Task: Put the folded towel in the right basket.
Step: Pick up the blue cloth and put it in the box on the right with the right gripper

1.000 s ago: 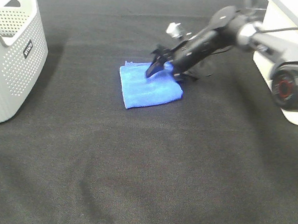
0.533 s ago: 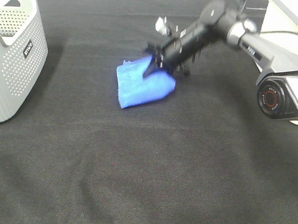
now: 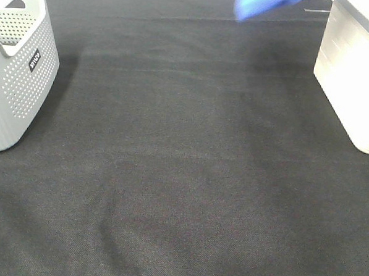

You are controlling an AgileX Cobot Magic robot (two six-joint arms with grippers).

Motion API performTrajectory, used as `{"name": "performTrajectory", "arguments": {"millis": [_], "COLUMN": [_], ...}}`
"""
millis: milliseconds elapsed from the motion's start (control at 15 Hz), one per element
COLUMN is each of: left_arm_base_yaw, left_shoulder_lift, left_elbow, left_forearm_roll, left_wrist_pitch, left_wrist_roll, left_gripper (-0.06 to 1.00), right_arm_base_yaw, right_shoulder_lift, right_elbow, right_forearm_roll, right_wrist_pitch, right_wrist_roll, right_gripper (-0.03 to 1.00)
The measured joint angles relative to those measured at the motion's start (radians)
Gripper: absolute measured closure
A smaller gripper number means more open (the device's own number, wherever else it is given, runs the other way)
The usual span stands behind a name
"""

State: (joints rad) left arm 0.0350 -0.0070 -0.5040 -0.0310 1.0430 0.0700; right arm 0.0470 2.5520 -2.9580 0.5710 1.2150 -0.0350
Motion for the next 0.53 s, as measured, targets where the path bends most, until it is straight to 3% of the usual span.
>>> {"name": "performTrajectory", "arguments": {"millis": [133,533], "left_arm_base_yaw": [0.0,0.0], "left_shoulder_lift": [0.0,0.0], "left_elbow": [0.0,0.0], "left_forearm_roll": [0.0,0.004], "left_wrist_pitch": [0.0,0.0], "left_wrist_roll": [0.0,0.0], "left_gripper": [0.01,0.01], "right_arm_base_yaw": [-0.102,-0.31], "right_shoulder_lift": [-0.091,-0.141], "right_elbow": [0.0,0.035], "right_forearm_roll": [-0.084,-0.192], "right_wrist_pitch": [0.001,0.003], "right_wrist_roll": [0.0,-0.018], "right_gripper": [0.83,0.83]}}
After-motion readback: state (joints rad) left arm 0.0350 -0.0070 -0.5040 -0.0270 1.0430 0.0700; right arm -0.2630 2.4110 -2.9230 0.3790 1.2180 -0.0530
